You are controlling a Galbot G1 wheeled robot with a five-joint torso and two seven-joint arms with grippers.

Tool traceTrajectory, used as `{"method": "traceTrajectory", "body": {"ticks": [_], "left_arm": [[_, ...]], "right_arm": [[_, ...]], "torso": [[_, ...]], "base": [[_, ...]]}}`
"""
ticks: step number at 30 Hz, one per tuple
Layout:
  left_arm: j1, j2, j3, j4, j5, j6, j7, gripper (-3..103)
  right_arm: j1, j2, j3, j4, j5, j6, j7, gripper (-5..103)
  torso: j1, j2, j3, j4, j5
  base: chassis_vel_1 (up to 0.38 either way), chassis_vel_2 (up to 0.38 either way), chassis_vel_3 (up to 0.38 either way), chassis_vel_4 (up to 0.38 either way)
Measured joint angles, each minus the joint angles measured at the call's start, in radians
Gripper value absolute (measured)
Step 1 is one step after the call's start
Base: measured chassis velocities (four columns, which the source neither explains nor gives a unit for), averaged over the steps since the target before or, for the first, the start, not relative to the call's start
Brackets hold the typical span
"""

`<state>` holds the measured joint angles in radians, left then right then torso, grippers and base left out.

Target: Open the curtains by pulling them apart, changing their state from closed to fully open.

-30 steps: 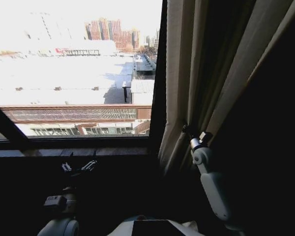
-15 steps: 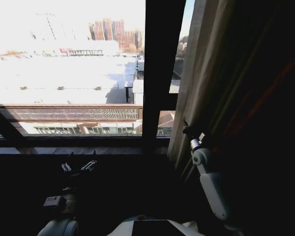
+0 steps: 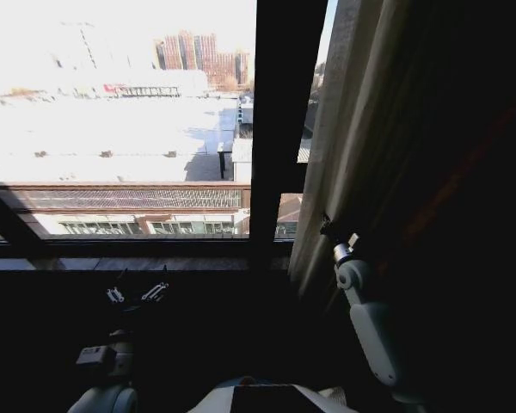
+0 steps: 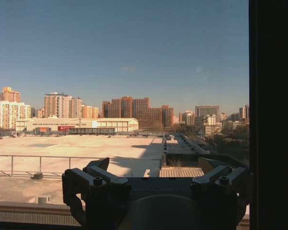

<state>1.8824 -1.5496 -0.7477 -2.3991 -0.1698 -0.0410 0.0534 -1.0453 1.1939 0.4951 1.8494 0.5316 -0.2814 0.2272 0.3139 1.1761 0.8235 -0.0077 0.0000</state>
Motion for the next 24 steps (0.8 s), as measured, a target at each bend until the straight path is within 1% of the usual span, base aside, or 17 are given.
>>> {"method": "traceTrajectory", "body": {"ticks": [24], "left_arm": [[-0.001, 0.001, 0.006, -0.003, 0.003, 0.0, 0.001, 100]], "right_arm": [[-0.01, -0.007, 0.007, 0.014, -0.001, -0.001, -0.004, 0]], "torso": [[0.0, 0.0, 0.0, -0.0001, 0.0002]], "base": [[-0.045, -0.035, 0.038, 0.039]]}}
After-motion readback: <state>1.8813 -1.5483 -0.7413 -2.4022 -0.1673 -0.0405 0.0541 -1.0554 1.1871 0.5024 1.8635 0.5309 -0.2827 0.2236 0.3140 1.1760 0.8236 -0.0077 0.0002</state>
